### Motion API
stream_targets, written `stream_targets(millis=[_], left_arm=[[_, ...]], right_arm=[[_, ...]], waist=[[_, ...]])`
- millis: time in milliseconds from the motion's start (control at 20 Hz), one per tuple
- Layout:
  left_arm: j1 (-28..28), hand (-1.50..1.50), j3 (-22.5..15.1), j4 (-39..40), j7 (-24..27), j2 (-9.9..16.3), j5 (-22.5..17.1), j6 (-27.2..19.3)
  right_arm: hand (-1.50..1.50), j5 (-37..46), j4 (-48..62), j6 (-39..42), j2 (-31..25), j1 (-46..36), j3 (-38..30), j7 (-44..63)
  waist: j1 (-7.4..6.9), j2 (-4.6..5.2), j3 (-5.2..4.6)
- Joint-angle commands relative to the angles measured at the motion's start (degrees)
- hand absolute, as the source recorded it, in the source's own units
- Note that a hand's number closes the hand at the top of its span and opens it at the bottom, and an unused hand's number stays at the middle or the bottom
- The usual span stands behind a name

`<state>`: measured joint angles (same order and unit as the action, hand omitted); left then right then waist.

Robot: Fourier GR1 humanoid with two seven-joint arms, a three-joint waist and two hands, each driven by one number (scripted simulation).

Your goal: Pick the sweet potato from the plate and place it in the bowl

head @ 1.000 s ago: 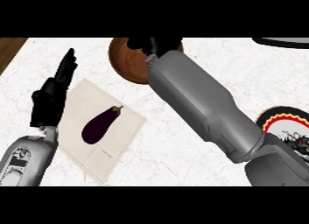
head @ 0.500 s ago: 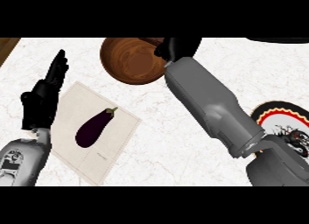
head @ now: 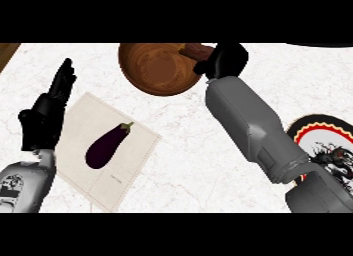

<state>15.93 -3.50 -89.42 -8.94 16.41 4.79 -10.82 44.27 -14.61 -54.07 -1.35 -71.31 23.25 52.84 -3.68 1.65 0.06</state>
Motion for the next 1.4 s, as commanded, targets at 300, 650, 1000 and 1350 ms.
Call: stream_targets(millis=[300, 650, 1000, 1350], left_arm=[[-0.1, 0.00, 0.3, -1.4, 0.1, -0.1, -0.2, 0.7], [-4.4, 0.00, -0.3, -4.1, -0.3, -1.4, 1.5, -0.8], [-4.9, 0.00, 2.7, -3.1, -0.6, -0.3, 1.6, -0.2], [-3.1, 0.00, 5.3, 0.2, -0.1, 1.5, 0.7, 2.0]], right_arm=[[-1.50, -12.5, -8.4, -5.8, -1.6, 6.5, -10.4, -23.0], [-1.50, -19.0, -12.8, -8.1, -0.7, 10.4, -16.7, -35.4], [-1.50, -25.2, -28.1, -5.9, 1.3, 22.3, -16.6, -42.2], [-1.50, -24.5, -51.2, 1.0, 1.3, 39.9, -7.4, -41.4]], waist=[[-0.84, 0.36, 0.13], [1.28, -0.92, 0.03], [3.52, -1.72, -0.02], [5.41, -2.25, -0.07]])
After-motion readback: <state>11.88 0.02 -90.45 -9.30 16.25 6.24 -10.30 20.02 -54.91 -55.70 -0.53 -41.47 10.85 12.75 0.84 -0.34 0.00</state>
